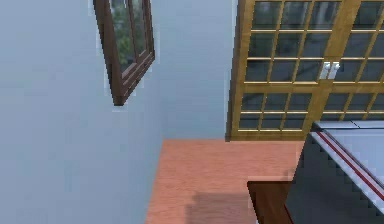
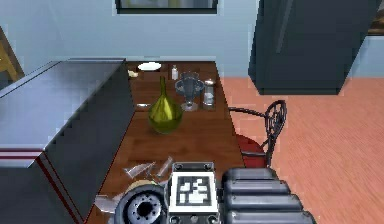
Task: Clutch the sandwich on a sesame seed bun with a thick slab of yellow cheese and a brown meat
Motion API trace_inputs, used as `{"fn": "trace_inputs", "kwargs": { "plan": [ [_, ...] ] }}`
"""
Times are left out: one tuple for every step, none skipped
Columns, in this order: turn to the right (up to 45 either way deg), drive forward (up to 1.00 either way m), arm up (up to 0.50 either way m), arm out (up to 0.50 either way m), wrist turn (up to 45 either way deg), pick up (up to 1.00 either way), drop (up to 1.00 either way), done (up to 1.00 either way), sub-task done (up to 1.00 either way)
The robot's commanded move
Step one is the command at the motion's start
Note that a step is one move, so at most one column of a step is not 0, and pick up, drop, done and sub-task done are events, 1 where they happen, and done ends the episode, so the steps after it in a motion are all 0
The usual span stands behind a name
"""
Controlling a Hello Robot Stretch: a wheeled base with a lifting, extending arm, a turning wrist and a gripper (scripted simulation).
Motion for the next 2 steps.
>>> {"fn": "trace_inputs", "kwargs": {
  "plan": [
    [0.0,0.0,0.0,0.1,0.0,0.0,0.0,0.0,0.0],
    [0.0,0.0,0.0,0.0,45.0,0.0,0.0,0.0,0.0]
  ]
}}
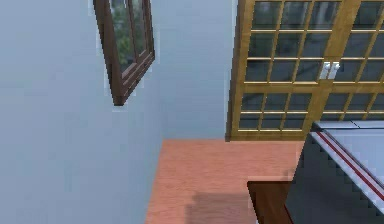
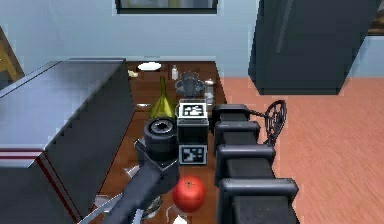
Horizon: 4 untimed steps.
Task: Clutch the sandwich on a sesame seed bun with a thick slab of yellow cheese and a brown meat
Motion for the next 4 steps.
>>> {"fn": "trace_inputs", "kwargs": {
  "plan": [
    [0.0,0.0,0.0,0.0,45.0,0.0,0.0,0.0,0.0],
    [0.0,0.0,0.0,0.0,45.0,0.0,0.0,0.0,0.0],
    [0.0,0.0,0.0,0.0,12.0,0.0,0.0,0.0,0.0],
    [0.0,0.0,-0.3,0.0,0.0,0.0,0.0,0.0,0.0]
  ]
}}
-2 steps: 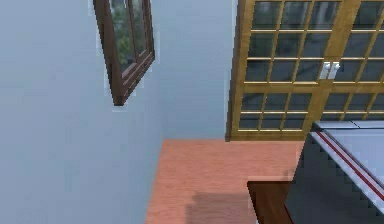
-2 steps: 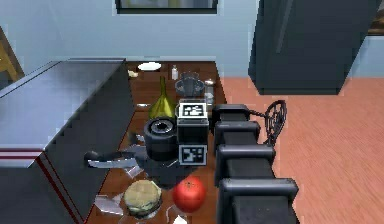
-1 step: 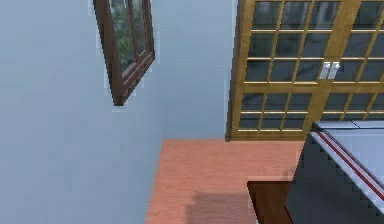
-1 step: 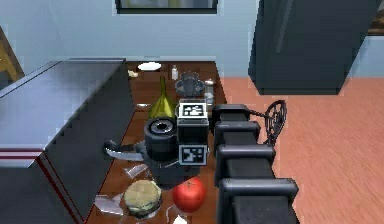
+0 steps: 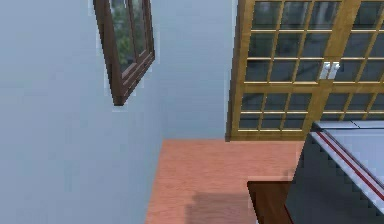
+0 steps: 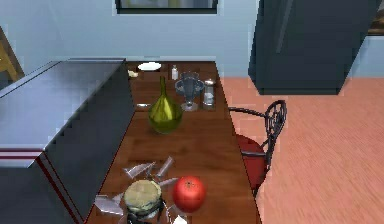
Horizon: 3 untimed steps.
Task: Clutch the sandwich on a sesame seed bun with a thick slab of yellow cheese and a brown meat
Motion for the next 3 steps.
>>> {"fn": "trace_inputs", "kwargs": {
  "plan": [
    [0.0,0.0,0.0,0.0,0.0,1.0,0.0,0.0,0.0],
    [0.0,0.0,0.1,0.0,0.0,0.0,0.0,0.0,0.0],
    [0.0,0.0,0.0,0.0,0.0,0.0,0.0,1.0,0.0]
  ]
}}
